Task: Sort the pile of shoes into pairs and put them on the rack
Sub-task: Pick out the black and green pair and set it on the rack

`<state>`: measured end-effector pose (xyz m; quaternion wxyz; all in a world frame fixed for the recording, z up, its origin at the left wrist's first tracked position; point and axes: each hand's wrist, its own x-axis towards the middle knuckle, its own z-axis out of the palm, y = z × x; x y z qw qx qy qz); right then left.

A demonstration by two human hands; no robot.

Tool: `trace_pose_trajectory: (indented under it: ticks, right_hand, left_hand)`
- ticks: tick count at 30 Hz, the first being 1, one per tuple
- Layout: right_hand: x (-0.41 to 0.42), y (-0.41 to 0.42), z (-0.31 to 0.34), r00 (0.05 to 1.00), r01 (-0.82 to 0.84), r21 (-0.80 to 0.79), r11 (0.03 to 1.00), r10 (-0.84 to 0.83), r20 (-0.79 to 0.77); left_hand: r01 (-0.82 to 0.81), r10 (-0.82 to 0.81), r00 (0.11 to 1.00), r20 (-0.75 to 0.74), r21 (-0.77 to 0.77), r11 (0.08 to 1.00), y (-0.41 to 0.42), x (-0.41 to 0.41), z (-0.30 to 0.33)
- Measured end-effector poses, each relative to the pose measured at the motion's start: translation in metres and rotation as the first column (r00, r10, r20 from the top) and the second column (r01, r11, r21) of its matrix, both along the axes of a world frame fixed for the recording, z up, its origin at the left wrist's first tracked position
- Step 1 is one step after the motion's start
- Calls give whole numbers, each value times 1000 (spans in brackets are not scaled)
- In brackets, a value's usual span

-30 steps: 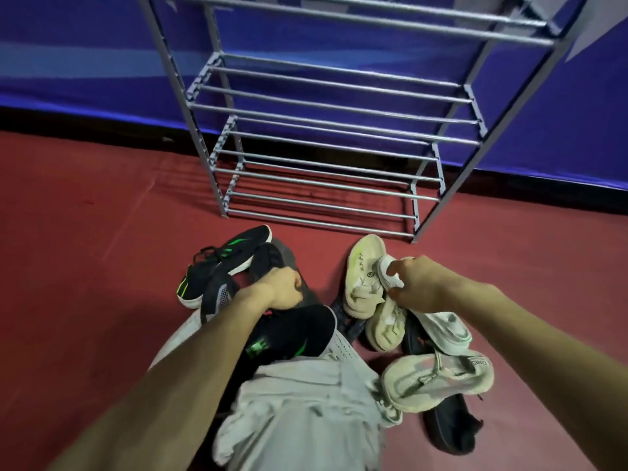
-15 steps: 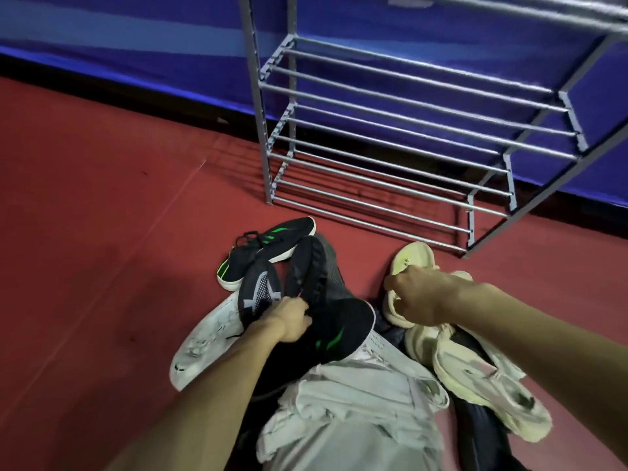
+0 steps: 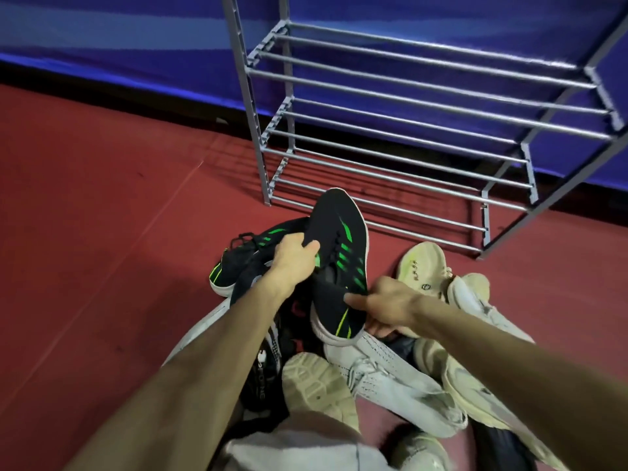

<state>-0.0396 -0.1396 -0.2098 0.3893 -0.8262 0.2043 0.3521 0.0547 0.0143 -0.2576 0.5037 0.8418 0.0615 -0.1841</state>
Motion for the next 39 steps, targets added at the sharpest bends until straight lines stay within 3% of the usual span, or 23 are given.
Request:
trace_pose_trajectory:
  ticks: [5, 8, 11, 13, 15, 20, 23, 25, 28, 32, 39]
  right_hand:
    - [7, -1, -14, 984, 72, -215, 974, -35, 172]
    - [17, -5, -17, 960, 186, -270, 945, -117, 254]
    - [20, -6, -16, 946, 218, -327, 920, -116, 303]
    - [18, -8, -13, 945, 210, -346, 914, -98, 313]
    - [12, -12, -14, 951, 184, -342, 921, -78, 300]
    - [5, -25, -19, 974, 109, -298, 948, -42, 223]
    - [7, -26, -20, 976, 82, -317, 945, -12, 216]
    - [11, -27, -26, 970, 145, -310, 940, -73, 232]
    - [18, -28, -32, 952, 238, -312, 920, -157, 261]
    - [26, -33, -25, 917, 365, -356, 860, -265, 299]
    - [28, -82, -11, 850, 518, -343, 783, -427, 309]
  left_hand:
    - [-100, 71, 970, -231, -118, 988, 14, 11, -11]
    - [-150, 160, 986, -35, 208, 967, 34, 22, -26]
    - [-146, 82, 987, 137, 557, 818, 56, 30, -43]
    - [-147, 52, 986, 161, 660, 737, 68, 36, -51]
    - [-129, 88, 992, 94, 713, 689, 80, 45, -59]
    - [-19, 202, 964, -174, 711, 703, 109, 56, -77]
    - [66, 107, 980, -168, 780, 622, 120, 58, -74]
    - [99, 33, 988, -154, 769, 632, 127, 63, -66]
    - [129, -98, 991, -88, 794, 594, 124, 69, -41]
    - [45, -231, 969, 91, 851, 523, 100, 70, 4]
    - [-102, -275, 898, 344, 770, 629, 21, 66, 63]
